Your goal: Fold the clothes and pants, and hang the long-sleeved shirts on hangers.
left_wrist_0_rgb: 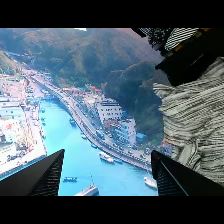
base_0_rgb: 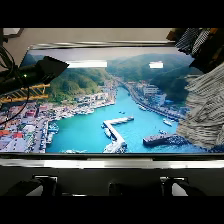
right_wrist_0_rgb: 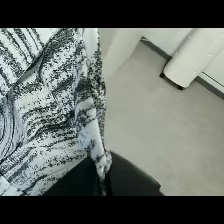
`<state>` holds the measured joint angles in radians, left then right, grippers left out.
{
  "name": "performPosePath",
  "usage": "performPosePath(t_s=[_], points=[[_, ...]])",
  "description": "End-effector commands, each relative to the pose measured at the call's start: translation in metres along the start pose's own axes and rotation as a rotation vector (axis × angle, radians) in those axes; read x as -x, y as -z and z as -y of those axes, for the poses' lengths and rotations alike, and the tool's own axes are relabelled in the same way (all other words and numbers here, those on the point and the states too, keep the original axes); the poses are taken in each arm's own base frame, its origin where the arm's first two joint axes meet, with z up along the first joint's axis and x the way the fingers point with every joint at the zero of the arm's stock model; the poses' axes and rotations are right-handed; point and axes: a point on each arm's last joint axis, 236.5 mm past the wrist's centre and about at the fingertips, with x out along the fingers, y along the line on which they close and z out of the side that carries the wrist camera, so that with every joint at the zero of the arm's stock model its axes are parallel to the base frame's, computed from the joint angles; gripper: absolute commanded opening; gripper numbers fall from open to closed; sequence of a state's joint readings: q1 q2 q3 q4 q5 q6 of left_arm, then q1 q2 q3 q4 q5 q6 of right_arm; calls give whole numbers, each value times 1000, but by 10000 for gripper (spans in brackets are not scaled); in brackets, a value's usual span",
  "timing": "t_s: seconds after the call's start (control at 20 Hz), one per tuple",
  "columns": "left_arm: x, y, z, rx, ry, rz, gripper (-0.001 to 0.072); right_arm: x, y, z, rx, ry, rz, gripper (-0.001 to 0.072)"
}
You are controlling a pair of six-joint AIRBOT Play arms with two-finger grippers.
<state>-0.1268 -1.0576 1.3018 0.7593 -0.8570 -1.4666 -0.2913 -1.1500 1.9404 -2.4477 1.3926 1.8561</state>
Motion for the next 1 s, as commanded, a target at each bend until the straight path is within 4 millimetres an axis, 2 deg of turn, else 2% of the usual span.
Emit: performPosePath(t_s=[0.0, 0.1, 0.25, 0.35, 0.65, 0.8, 0.95], points=[[0, 0, -1, 1, -1, 0, 614, -19, -34, 38, -175, 70, 106, 19], [-1, 0, -2, 3, -3, -2, 614, -27, -37, 62, -217, 124, 125, 19], [-4, 1, -4, 6, -6, -7, 613, -42, -25, 105, -290, 234, 104, 19], [-5, 2, -6, 9, -7, -10, 613, -49, -22, 126, -318, 274, 107, 19], [-7, 3, -8, 12, -10, -15, 612, -65, -14, 161, -439, 298, 122, 19], [-10, 4, -10, 16, -13, -20, 611, -72, -13, 171, -476, 296, 132, 19], [-11, 4, -11, 17, -14, -22, 598, -72, -22, 178, -500, 291, 184, 19]])
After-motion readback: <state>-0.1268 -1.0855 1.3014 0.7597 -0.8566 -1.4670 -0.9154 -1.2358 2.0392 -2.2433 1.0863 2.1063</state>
